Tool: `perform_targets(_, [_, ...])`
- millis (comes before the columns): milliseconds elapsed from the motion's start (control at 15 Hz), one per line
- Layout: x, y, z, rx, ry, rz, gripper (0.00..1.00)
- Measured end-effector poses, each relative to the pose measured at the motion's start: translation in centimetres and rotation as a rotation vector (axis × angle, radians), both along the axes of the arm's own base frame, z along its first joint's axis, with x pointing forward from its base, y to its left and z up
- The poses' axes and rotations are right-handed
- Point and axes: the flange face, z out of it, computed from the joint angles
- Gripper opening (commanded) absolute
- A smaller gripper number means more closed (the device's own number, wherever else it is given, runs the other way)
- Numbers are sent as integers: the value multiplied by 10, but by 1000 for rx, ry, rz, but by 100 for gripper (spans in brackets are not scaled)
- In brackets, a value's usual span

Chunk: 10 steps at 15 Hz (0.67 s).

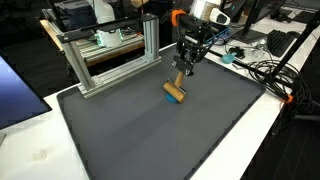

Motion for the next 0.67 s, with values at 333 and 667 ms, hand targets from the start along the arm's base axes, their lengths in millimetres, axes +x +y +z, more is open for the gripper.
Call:
perform_targets(333, [0, 4, 1, 5, 4, 21, 22])
perform_targets(667, [0, 9, 1, 12, 7, 41, 22])
